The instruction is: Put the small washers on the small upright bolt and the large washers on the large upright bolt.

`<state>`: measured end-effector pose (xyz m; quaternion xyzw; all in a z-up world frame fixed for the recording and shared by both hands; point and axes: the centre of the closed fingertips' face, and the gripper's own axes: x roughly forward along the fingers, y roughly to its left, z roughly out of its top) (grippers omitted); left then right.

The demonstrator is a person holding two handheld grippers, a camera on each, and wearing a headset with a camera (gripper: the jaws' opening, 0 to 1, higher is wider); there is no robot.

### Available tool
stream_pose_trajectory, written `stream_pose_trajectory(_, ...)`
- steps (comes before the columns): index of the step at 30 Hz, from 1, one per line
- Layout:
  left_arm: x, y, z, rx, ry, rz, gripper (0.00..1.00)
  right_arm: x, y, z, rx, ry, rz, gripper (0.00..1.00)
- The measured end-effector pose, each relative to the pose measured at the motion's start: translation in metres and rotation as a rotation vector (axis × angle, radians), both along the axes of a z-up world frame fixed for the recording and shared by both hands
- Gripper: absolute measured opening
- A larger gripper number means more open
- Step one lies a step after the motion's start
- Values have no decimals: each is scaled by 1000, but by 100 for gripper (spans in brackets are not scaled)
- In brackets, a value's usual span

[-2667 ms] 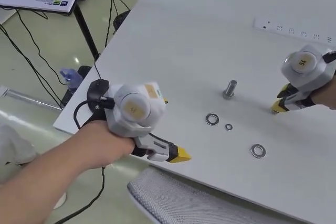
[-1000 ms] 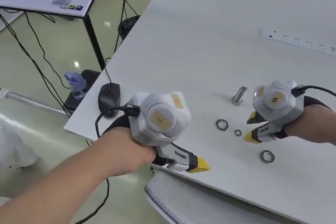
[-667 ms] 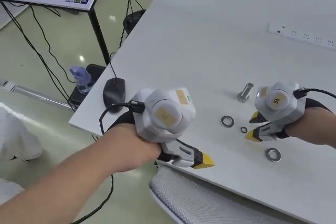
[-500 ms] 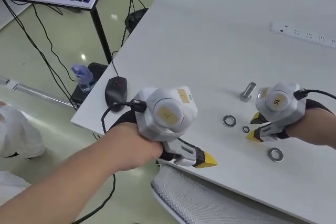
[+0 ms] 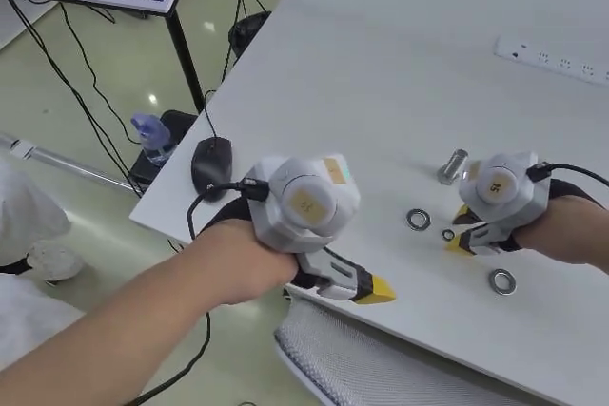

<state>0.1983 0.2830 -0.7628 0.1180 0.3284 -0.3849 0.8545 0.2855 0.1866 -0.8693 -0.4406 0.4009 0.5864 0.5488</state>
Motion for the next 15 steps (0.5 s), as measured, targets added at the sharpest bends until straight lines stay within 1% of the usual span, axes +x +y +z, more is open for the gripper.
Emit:
stream_pose_trajectory(2, -1, -1, -1, 4, 4, -5, 93, 0, 1, 0, -2, -1, 8, 25)
stream_pose_trajectory(5, -1, -2, -1, -2, 7, -4, 92, -2, 2, 0, -4, -3, 26, 23)
stream_pose_trajectory(8, -3, -3, -4, 6, 13, -13, 90, 1, 2, -2, -15, -1, 16, 22)
stream_pose_trajectory(13, -2, -3, -4, 1, 16, -12, 88, 4, 1, -4, -25, -4, 6, 20)
stream_pose_trajectory(15, -2, -3, -4, 0, 17, -11, 87, 4, 2, -5, -35, -3, 15, 19)
